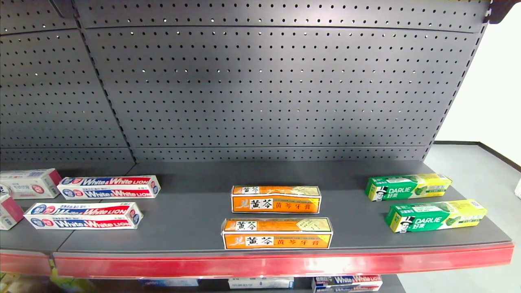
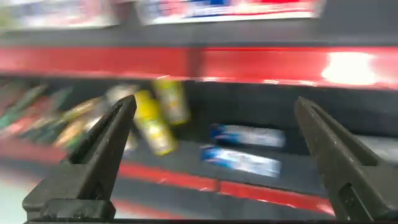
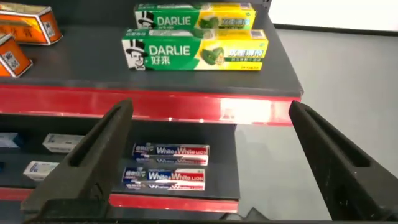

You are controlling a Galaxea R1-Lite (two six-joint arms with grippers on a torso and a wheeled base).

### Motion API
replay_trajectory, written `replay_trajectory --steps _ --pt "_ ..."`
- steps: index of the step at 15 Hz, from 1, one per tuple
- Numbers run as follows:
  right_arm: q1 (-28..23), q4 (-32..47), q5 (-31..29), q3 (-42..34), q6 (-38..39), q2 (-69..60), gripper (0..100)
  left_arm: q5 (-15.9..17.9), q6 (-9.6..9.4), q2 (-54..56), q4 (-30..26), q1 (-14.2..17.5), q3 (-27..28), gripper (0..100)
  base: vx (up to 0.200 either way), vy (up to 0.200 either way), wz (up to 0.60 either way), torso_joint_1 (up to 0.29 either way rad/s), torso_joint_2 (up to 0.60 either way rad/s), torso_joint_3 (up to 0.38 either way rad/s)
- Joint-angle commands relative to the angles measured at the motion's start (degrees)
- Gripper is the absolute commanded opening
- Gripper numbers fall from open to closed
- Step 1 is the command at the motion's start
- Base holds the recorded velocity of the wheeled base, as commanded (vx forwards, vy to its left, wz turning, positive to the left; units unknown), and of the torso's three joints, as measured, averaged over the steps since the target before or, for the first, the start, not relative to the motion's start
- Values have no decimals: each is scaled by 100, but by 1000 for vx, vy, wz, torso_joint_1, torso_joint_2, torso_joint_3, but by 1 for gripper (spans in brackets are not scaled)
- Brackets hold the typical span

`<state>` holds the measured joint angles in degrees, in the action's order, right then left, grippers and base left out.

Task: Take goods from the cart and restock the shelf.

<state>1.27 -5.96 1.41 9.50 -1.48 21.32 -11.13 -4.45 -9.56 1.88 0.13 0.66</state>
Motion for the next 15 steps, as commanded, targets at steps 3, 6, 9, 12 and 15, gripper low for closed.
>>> replay_trajectory --steps 3,6,9,12,15 --pt "-39 122 -45 -695 42 -1183 100 586 32 464 -82 -251 31 100 0 0 0 0 0 0" --pt "-153 754 -185 -914 121 -2044 100 568 164 464 -73 -242 13 100 0 0 0 0 0 0" --pt "-136 587 -212 -941 156 -2132 100 594 339 490 -188 -233 -66 100 0 0 0 0 0 0" --pt "-136 587 -212 -941 156 -2132 100 568 454 499 -188 -224 -57 100 0 0 0 0 0 0" --pt "-127 587 -212 -941 156 -2132 100 568 770 499 -179 -224 -57 100 0 0 0 0 0 0"
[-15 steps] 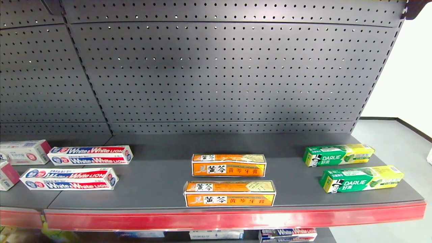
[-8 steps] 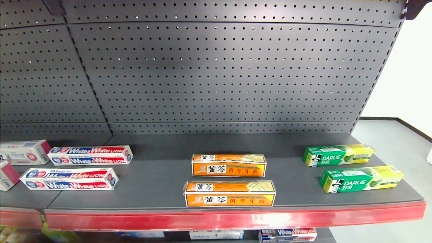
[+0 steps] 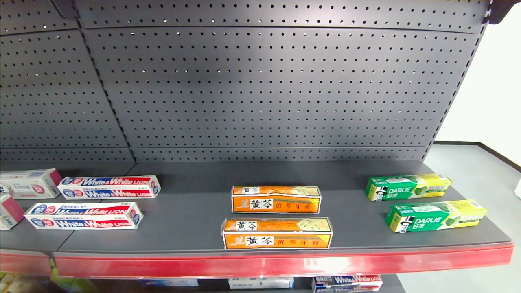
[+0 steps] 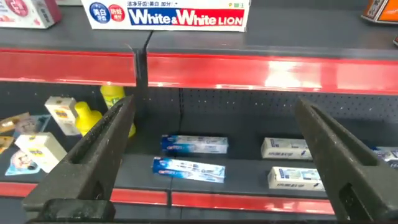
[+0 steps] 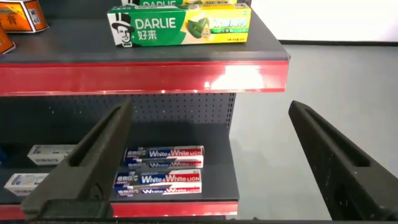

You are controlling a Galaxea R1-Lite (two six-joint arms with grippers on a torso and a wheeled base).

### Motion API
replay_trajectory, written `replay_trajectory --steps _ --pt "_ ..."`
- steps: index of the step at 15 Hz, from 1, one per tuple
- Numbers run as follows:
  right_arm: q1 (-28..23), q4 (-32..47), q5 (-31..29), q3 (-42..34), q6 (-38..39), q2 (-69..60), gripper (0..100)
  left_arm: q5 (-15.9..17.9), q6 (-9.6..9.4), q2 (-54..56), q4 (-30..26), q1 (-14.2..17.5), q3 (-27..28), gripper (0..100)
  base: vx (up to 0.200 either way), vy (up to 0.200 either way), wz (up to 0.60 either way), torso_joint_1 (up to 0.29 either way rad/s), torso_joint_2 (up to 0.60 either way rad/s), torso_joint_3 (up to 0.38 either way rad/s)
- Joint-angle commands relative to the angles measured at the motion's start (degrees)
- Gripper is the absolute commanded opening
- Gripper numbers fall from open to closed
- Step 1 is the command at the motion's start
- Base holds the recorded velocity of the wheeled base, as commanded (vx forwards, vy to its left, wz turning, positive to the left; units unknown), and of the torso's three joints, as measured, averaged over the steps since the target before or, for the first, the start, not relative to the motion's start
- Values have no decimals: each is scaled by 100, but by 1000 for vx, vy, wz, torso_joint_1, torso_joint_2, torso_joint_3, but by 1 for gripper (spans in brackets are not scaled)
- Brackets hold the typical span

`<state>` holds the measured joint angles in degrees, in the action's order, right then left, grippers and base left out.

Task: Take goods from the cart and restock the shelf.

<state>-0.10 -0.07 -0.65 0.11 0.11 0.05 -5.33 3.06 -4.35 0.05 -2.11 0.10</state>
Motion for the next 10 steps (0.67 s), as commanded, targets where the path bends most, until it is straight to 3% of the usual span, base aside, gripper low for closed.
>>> replay_trajectory --steps 1,2,3,6,8,10 --pt "1 -1 3 -2 -2 -5 100 14 -7 -22 4 0 -1 100 0 0 0 0 0 0" --pt "10 -1 3 -2 -2 -5 100 58 -42 -22 4 -9 -1 100 0 0 0 0 0 0" --pt "10 -1 3 -2 -2 -5 100 339 -130 -22 -5 -9 -1 100 0 0 0 0 0 0" --pt "1 -1 3 -2 -2 -5 100 418 -139 -22 -22 -9 17 100 0 0 0 0 0 0" --pt "10 -1 3 -2 -11 -5 100 67 -139 -57 -14 193 8 100 0 0 0 0 0 0" --pt "1 -1 3 -2 -2 -5 100 5 -139 -57 -14 545 8 100 0 0 0 0 0 0"
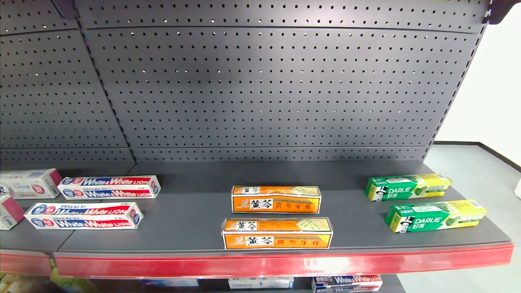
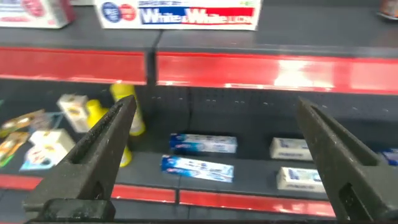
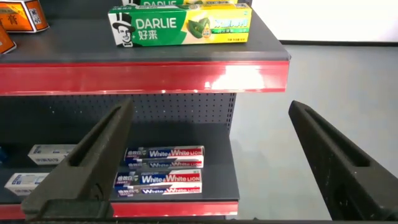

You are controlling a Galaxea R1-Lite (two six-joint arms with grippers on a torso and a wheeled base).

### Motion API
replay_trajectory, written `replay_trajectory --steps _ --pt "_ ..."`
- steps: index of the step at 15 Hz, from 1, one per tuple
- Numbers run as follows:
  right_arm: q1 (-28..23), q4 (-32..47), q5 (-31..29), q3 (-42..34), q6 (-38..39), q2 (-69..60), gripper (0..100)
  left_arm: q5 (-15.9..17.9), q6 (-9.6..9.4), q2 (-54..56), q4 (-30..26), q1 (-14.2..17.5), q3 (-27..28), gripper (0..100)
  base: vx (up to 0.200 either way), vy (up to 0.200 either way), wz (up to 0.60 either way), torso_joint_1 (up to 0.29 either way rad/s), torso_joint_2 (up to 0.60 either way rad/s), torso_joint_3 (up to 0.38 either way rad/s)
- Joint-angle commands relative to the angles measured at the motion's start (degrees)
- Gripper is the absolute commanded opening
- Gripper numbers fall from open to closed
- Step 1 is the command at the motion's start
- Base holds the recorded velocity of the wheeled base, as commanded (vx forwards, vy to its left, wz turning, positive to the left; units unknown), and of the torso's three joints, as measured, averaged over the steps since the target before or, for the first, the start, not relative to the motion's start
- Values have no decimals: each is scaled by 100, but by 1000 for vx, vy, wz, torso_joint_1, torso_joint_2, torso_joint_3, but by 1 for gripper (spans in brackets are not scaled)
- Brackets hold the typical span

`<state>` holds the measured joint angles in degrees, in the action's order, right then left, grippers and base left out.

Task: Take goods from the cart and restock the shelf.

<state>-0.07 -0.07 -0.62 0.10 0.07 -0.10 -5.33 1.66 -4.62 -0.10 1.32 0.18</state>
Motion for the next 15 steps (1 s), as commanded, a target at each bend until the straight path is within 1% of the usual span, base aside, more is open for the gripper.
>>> replay_trajectory --steps 1,2,3,4,5,8,9,10,11,12,13,14,15 --pt "-1 -1 1 -1 1 10 100 14 10 -21 10 158 -9 100 0 0 0 0 0 0" --pt "7 -1 1 -1 1 10 100 14 19 -21 10 141 -9 100 0 0 0 0 0 0" --pt "-1 -1 1 -1 1 10 100 -47 -8 -13 10 167 -18 100 0 0 0 0 0 0" --pt "-1 -1 1 -1 1 10 100 -179 -25 -13 10 176 -9 100 0 0 0 0 0 0" --pt "-1 -1 1 -1 1 10 100 -223 -34 -13 27 185 -18 100 0 0 0 0 0 0" --pt "7 -1 1 -1 10 10 100 -214 -43 5 19 167 -18 100 0 0 0 0 0 0" --pt "7 -1 1 -1 10 10 100 -135 -104 14 10 70 -18 100 0 0 0 0 0 0" --pt "7 -1 1 -1 1 10 100 32 -87 110 10 -97 -1 100 0 0 0 0 0 0" --pt "7 -1 1 -1 1 10 100 67 -43 348 1 -149 -1 100 0 0 0 0 0 0" --pt "7 -1 1 -1 1 10 100 76 36 427 10 -123 -9 100 0 0 0 0 0 0" --pt "7 -1 1 -1 1 10 100 14 168 444 19 -123 -9 100 0 0 0 0 0 0" --pt "7 -1 1 -1 1 10 100 -47 186 444 19 -123 -9 100 0 0 0 0 0 0" --pt "7 -1 1 -1 1 10 100 -206 203 453 27 -132 -9 100 0 0 0 0 0 0"
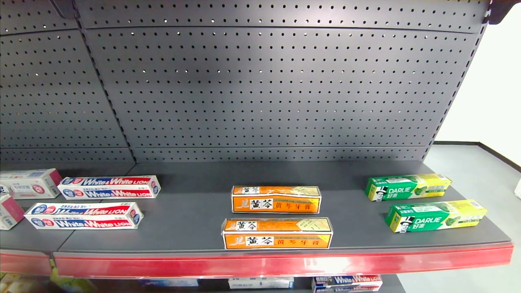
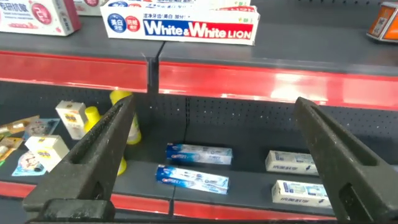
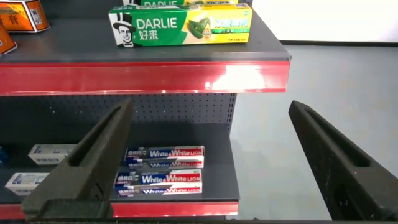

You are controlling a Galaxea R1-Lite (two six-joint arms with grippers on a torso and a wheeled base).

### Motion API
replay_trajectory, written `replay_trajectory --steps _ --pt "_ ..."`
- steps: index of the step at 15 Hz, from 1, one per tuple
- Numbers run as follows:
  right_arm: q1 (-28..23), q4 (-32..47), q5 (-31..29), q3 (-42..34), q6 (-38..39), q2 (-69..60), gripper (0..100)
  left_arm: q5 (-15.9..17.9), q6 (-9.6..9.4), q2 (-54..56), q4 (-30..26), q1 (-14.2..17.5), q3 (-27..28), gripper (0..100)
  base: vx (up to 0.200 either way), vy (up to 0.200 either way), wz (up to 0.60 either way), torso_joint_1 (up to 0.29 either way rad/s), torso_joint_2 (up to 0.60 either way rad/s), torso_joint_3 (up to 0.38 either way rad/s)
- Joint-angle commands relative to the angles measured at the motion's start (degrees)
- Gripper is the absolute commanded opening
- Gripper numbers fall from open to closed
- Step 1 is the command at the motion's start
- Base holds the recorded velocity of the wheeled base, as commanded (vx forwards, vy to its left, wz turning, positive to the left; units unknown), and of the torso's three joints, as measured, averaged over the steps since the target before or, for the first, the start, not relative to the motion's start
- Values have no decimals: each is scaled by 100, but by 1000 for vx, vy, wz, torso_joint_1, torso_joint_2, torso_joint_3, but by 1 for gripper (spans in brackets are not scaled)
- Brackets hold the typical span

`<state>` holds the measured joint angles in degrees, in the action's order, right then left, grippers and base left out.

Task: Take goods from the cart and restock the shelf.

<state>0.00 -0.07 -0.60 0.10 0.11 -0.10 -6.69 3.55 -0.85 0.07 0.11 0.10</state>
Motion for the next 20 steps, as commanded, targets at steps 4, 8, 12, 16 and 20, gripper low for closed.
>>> replay_trajectory --steps 4,8,12,16,20 --pt "0 -1 -2 -1 7 10 100 -43 6 77 10 -2 -1 100 0 0 0 0 0 0" --pt "-9 -1 -2 -1 -2 10 100 -51 6 77 10 -2 -1 100 0 0 0 0 0 0" --pt "0 -1 -2 -1 7 10 100 -51 6 77 10 -2 -1 100 0 0 0 0 0 0" --pt "-9 -1 -2 -1 7 10 100 -51 6 77 10 -2 -1 100 0 0 0 0 0 0" --pt "0 -1 -2 -1 7 10 100 -51 6 77 10 -2 -1 100 0 0 0 0 0 0"
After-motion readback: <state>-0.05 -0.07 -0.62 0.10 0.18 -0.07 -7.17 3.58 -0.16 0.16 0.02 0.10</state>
